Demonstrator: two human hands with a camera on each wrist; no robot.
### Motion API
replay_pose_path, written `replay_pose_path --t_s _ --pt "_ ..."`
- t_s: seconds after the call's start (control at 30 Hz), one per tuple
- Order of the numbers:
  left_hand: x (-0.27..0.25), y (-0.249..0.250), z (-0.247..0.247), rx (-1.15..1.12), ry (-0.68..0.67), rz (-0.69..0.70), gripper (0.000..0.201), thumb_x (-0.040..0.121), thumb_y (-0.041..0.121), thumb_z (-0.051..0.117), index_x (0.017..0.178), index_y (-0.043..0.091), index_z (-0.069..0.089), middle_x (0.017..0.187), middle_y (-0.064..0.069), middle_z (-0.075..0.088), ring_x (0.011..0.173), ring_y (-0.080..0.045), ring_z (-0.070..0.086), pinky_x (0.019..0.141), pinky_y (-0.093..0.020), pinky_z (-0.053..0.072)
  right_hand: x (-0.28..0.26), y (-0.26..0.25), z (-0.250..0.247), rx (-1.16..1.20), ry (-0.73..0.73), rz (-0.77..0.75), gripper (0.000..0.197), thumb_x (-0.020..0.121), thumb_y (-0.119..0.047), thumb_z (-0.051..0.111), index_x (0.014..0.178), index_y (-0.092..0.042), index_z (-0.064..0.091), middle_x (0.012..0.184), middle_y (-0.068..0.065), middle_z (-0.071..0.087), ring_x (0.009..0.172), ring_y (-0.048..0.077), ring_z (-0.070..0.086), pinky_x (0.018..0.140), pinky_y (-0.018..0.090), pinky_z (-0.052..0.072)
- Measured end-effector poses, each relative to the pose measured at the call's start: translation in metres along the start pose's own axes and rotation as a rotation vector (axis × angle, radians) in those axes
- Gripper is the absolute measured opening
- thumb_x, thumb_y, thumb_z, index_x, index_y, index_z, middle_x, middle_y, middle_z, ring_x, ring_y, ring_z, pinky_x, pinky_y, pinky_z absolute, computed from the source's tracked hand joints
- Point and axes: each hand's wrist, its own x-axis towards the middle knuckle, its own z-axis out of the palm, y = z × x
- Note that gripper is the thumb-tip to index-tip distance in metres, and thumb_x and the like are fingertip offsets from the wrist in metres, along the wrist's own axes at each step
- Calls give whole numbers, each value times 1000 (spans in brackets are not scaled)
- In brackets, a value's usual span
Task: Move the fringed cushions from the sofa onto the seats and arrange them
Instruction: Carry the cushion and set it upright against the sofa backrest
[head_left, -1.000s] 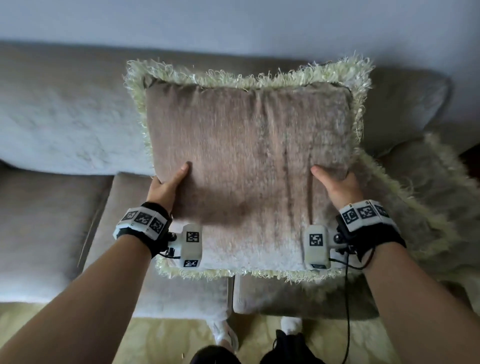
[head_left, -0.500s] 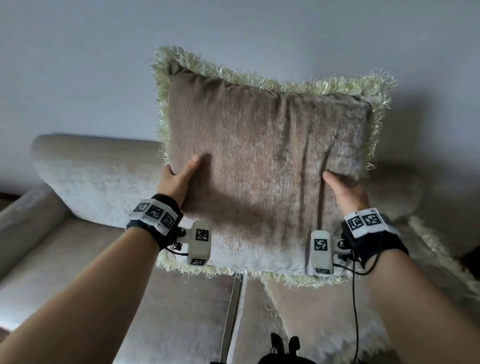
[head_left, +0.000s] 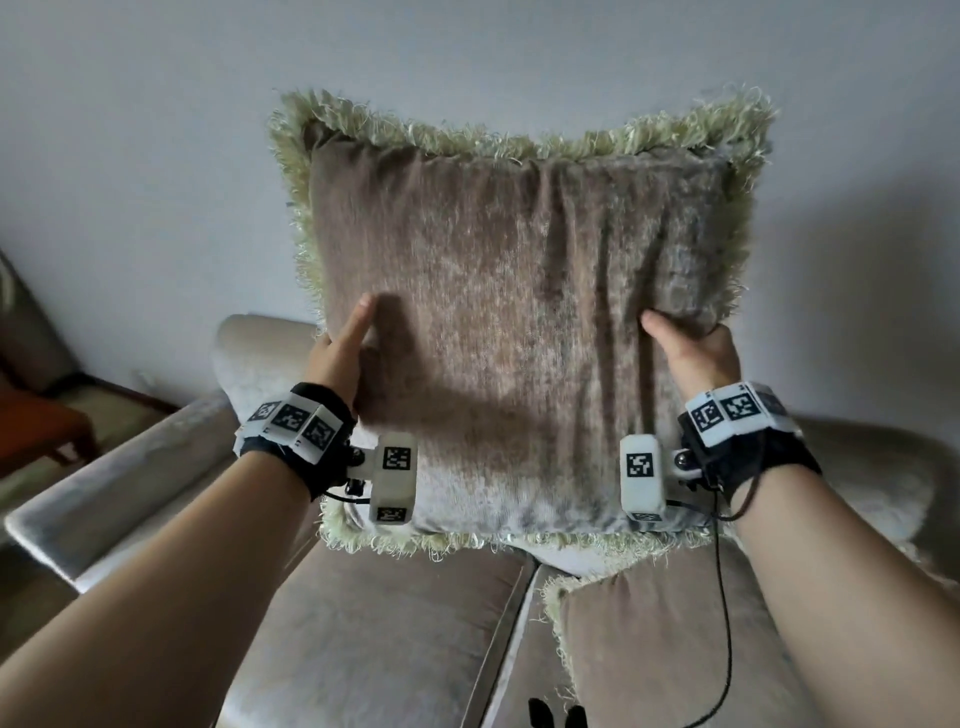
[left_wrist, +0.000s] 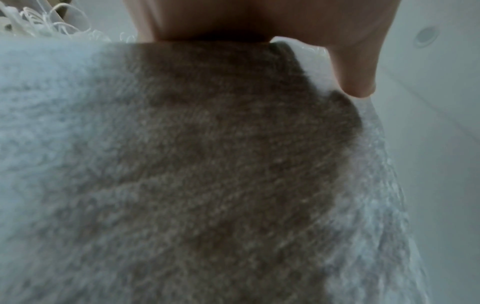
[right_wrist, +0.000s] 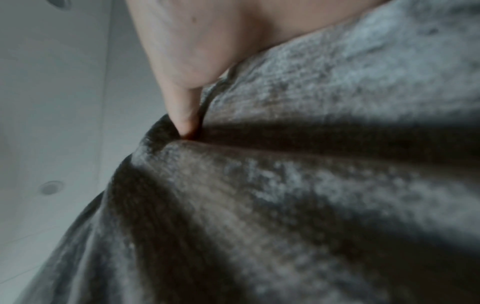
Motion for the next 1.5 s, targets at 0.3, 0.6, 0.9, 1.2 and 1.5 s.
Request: replay_pose_path --t_s 0.3,0.6,0.9,1.2,1.5 --pt "-1 13 -101 -45 188 41 162 9 100 73 148 17 60 141 -6 67 130 -28 63 120 -48 42 -48 -28 77 -4 -130 -49 72 71 -53 75 123 -8 53 125 9 60 112 27 58 90 29 41" --pt "1 18 -261 -122 308 52 155 6 95 78 139 15 67 127 -11 74 117 -26 71 109 -42 52 -144 -57 194 -87 -246 -95 70 72 -58 71 119 -9 52 120 10 59 102 28 56 87 34 41" --pt "9 22 -415 -143 378 97 110 40 79 77 131 19 71 119 -5 76 117 -26 71 103 -41 55 -243 -72 326 -83 -350 -95 60 69 -58 73 108 -16 52 116 7 60 96 25 55 81 30 39" --pt "58 11 -502 -167 434 114 85 68 66 82 135 14 70 101 2 76 113 -25 72 77 -28 54 -272 -82 434 -107 -434 -95 58 71 -57 71 107 -17 50 114 6 59 95 25 54 79 31 38" --pt "132 26 -597 -105 577 115 61 94 43 75 143 8 64 105 -4 75 83 -22 71 69 -27 59 -273 -94 597 5 -616 -77 64 77 -47 74 126 -12 52 120 5 61 99 23 54 85 28 39"
